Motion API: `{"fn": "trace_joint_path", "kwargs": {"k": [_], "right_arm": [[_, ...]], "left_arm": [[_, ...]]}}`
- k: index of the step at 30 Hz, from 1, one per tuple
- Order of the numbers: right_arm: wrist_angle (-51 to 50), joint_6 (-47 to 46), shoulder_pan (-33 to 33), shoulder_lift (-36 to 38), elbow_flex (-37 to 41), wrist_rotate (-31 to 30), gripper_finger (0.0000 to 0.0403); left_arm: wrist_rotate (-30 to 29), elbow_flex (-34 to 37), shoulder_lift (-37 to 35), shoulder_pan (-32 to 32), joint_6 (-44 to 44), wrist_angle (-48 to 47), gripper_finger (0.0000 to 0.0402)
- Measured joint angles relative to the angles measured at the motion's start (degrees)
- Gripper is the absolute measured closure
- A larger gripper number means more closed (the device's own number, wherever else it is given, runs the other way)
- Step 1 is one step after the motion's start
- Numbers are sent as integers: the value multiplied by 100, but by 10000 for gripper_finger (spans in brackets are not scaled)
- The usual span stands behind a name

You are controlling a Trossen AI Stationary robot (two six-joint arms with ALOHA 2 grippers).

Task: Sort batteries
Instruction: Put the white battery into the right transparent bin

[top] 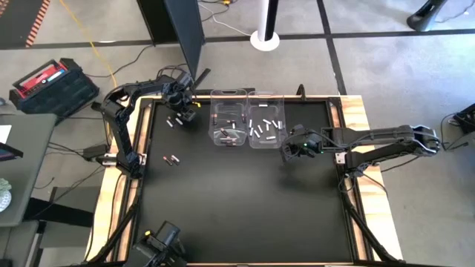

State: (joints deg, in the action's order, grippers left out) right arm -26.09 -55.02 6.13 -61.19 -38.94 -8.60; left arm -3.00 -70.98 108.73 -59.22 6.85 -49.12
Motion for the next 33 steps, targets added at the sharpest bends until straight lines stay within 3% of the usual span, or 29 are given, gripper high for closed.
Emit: {"fn": "trace_joint_path", "kwargs": {"k": [10,25,33], "right_arm": [[1,0,0,0,0,0,276],[2,1,0,0,0,-21,276],[4,-3,0,0,0,-31,276]], "left_arm": [[152,12,-61,8,-6,-149,155],[184,11,-833,55,7,-254,155],[168,11,-833,144,1080,-252,155]]}}
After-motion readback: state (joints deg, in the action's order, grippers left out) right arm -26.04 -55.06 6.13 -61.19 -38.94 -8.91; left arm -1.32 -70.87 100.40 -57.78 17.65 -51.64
